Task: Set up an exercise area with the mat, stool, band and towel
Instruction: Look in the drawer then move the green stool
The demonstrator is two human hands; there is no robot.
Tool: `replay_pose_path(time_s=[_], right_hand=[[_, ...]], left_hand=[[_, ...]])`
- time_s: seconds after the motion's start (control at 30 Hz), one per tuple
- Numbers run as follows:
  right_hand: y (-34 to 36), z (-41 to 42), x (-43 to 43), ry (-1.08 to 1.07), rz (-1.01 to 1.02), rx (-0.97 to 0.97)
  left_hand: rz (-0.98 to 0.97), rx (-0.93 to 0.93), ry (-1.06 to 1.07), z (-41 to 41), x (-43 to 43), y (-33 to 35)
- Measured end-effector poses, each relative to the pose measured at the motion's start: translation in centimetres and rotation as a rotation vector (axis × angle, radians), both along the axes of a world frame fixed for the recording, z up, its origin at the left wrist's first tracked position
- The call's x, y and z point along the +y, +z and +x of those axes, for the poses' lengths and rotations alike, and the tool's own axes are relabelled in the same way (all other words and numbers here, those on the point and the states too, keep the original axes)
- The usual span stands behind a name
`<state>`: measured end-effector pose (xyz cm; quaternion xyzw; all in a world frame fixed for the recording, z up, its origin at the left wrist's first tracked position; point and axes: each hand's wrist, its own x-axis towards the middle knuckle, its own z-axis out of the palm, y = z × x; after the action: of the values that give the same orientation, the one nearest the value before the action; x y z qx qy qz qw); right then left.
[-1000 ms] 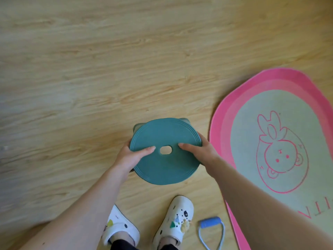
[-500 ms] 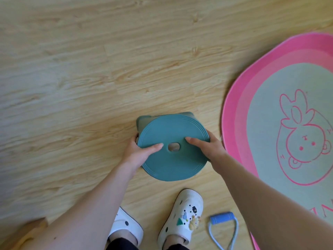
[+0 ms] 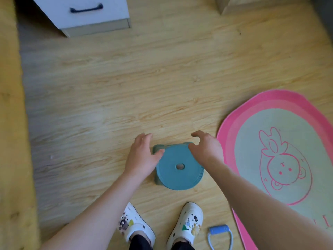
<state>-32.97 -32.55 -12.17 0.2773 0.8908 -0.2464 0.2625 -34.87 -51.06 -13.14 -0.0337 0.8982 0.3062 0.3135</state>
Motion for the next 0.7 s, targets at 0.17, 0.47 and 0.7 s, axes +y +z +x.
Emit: replay_pose_path(time_s=[0.17, 0.47, 0.7], right_hand=[[14.4, -2.9, -4.1, 0.114, 0.034, 0.085], [37.1, -5.1, -12.1, 0.250, 0.074, 0.293], [46.7, -7.4, -17.8, 0.257, 0.038, 0.433]], left_hand=[[-0.048, 0.098, -0.084, -3.1, -3.2, 14.8], [-0.135, 0.426, -0.227, -4.8, -10.8, 38.0], [-0.178, 0.610, -0.193, -6.7, -15.7, 47.7]])
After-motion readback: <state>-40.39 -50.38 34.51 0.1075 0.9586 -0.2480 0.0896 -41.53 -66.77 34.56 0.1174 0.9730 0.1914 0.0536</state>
